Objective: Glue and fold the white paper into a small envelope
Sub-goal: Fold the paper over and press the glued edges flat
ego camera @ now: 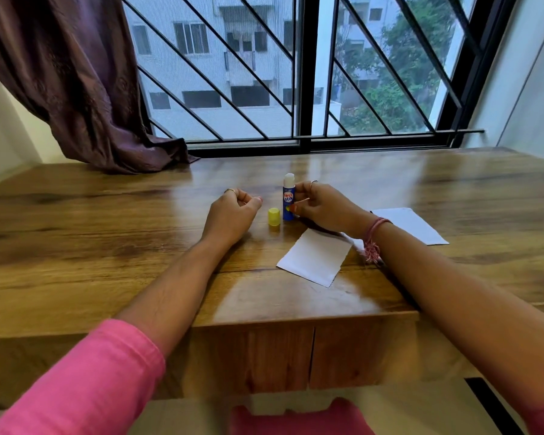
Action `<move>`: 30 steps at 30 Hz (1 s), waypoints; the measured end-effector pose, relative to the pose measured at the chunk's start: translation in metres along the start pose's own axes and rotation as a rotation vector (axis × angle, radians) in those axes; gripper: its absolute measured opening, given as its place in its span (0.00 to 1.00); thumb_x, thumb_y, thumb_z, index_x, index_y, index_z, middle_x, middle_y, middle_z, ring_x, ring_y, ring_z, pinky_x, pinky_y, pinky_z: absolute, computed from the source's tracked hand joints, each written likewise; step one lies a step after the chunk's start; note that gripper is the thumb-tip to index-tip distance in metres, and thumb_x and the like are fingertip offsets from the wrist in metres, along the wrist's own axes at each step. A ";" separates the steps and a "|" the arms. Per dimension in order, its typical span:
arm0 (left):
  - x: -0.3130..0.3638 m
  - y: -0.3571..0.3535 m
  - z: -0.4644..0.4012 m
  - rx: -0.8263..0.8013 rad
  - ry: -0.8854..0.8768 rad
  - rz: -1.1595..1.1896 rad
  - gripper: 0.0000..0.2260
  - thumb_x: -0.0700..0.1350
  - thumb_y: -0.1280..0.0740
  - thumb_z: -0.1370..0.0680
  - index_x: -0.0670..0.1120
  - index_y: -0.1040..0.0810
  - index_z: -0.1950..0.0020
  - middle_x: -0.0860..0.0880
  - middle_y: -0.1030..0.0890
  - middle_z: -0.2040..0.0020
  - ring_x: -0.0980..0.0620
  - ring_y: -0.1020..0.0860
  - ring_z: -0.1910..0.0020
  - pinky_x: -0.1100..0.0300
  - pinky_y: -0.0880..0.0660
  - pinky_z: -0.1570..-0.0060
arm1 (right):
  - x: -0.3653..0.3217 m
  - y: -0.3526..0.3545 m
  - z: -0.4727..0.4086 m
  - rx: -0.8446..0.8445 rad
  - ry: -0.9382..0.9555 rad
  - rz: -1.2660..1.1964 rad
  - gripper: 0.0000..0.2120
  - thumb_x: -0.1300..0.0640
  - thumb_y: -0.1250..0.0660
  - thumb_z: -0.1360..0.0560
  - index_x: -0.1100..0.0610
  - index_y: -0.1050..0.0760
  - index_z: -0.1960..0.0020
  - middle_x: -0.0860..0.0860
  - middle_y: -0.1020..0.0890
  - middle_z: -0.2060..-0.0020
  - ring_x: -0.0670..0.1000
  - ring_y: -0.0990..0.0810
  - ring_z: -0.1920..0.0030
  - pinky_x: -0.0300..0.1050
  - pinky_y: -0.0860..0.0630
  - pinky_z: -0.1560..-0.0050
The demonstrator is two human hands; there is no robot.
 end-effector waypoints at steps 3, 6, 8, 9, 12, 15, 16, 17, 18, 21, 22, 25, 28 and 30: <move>0.001 0.000 0.001 -0.002 -0.008 -0.011 0.08 0.51 0.35 0.23 0.48 0.27 0.54 0.50 0.22 0.59 0.52 0.25 0.58 0.62 0.32 0.66 | 0.002 0.005 0.000 -0.001 0.007 -0.002 0.17 0.69 0.37 0.24 0.61 0.30 0.36 0.55 0.20 0.45 0.52 0.21 0.46 0.41 0.24 0.43; 0.002 0.000 0.002 -0.017 -0.017 -0.029 0.08 0.52 0.35 0.22 0.48 0.27 0.54 0.52 0.23 0.59 0.54 0.26 0.60 0.63 0.32 0.66 | 0.001 0.020 0.004 0.059 0.023 -0.011 0.18 0.70 0.36 0.24 0.62 0.31 0.35 0.56 0.21 0.45 0.53 0.21 0.47 0.43 0.24 0.44; 0.003 0.000 0.002 -0.023 -0.017 -0.034 0.08 0.51 0.35 0.22 0.48 0.27 0.54 0.53 0.24 0.60 0.55 0.27 0.61 0.63 0.33 0.66 | 0.001 0.036 0.012 0.118 0.043 0.000 0.18 0.70 0.36 0.25 0.61 0.30 0.36 0.56 0.21 0.46 0.54 0.20 0.47 0.47 0.23 0.43; 0.003 0.000 0.002 -0.026 -0.015 -0.033 0.08 0.51 0.35 0.22 0.48 0.27 0.54 0.53 0.24 0.60 0.56 0.27 0.61 0.63 0.33 0.66 | 0.001 0.045 0.017 0.153 0.052 0.017 0.18 0.70 0.36 0.25 0.60 0.29 0.37 0.56 0.21 0.46 0.55 0.20 0.49 0.48 0.23 0.44; 0.003 0.000 0.001 -0.025 -0.008 -0.028 0.08 0.51 0.35 0.23 0.47 0.26 0.54 0.54 0.25 0.61 0.58 0.29 0.63 0.63 0.34 0.67 | 0.006 0.069 0.040 0.257 0.041 0.109 0.15 0.68 0.34 0.25 0.56 0.25 0.42 0.53 0.19 0.50 0.50 0.20 0.56 0.48 0.23 0.50; 0.004 0.001 0.002 -0.023 -0.009 -0.046 0.08 0.51 0.35 0.23 0.47 0.26 0.55 0.53 0.25 0.62 0.58 0.29 0.63 0.63 0.35 0.68 | 0.021 0.089 0.066 0.293 -0.057 0.235 0.13 0.67 0.34 0.26 0.55 0.23 0.44 0.50 0.19 0.52 0.50 0.20 0.57 0.46 0.25 0.52; 0.004 0.000 0.003 -0.029 -0.016 -0.066 0.08 0.51 0.36 0.23 0.47 0.26 0.56 0.53 0.25 0.62 0.58 0.29 0.64 0.62 0.35 0.68 | 0.027 0.095 0.075 0.307 -0.090 0.278 0.13 0.66 0.34 0.26 0.55 0.22 0.44 0.49 0.19 0.52 0.50 0.20 0.55 0.44 0.28 0.52; 0.005 0.000 0.003 -0.033 -0.025 -0.086 0.07 0.50 0.36 0.23 0.48 0.27 0.57 0.53 0.26 0.63 0.58 0.29 0.64 0.62 0.35 0.69 | 0.032 0.100 0.085 0.336 -0.115 0.305 0.13 0.66 0.34 0.26 0.55 0.22 0.44 0.49 0.19 0.53 0.50 0.20 0.55 0.41 0.30 0.52; 0.006 0.000 0.004 -0.035 -0.036 -0.101 0.07 0.50 0.36 0.23 0.49 0.28 0.59 0.53 0.26 0.63 0.58 0.29 0.65 0.63 0.36 0.69 | 0.037 0.104 0.094 0.376 -0.134 0.308 0.12 0.67 0.34 0.26 0.56 0.22 0.44 0.49 0.19 0.53 0.51 0.21 0.55 0.39 0.32 0.53; 0.012 0.002 0.009 -0.008 -0.115 -0.090 0.07 0.48 0.35 0.23 0.50 0.29 0.61 0.54 0.27 0.66 0.58 0.30 0.68 0.66 0.35 0.70 | 0.053 0.112 0.119 0.470 -0.211 0.243 0.13 0.68 0.35 0.26 0.56 0.22 0.45 0.52 0.18 0.53 0.51 0.22 0.54 0.37 0.30 0.55; 0.016 0.003 0.011 0.006 -0.165 -0.052 0.07 0.47 0.34 0.24 0.50 0.28 0.61 0.54 0.27 0.67 0.59 0.30 0.69 0.69 0.34 0.71 | 0.057 0.112 0.124 0.469 -0.235 0.233 0.13 0.68 0.35 0.26 0.56 0.22 0.45 0.53 0.18 0.53 0.52 0.21 0.53 0.37 0.29 0.53; 0.030 0.007 0.023 -0.036 -0.349 0.097 0.07 0.43 0.32 0.24 0.48 0.27 0.61 0.54 0.30 0.70 0.61 0.32 0.73 0.72 0.36 0.72 | 0.062 0.112 0.131 0.494 -0.269 0.247 0.12 0.68 0.34 0.26 0.58 0.22 0.45 0.54 0.18 0.53 0.53 0.21 0.53 0.43 0.29 0.48; 0.041 0.004 0.034 -0.178 -0.506 0.071 0.06 0.41 0.30 0.25 0.46 0.26 0.60 0.54 0.28 0.69 0.58 0.34 0.72 0.67 0.35 0.71 | 0.060 0.114 0.133 0.597 -0.282 0.284 0.11 0.65 0.33 0.26 0.59 0.21 0.45 0.55 0.18 0.53 0.52 0.23 0.55 0.42 0.31 0.50; 0.044 -0.001 0.038 -0.241 -0.558 0.007 0.05 0.42 0.29 0.26 0.45 0.25 0.59 0.50 0.23 0.66 0.53 0.32 0.72 0.62 0.34 0.71 | 0.060 0.116 0.134 0.654 -0.290 0.311 0.10 0.62 0.32 0.27 0.60 0.22 0.45 0.57 0.18 0.52 0.52 0.23 0.55 0.41 0.32 0.51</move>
Point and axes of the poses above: each hand's wrist, its own z-axis away from the middle knuckle, its own y-axis out of the back of the hand, x = y × z, the point moved 4 cm from there along -z, towards the middle knuckle
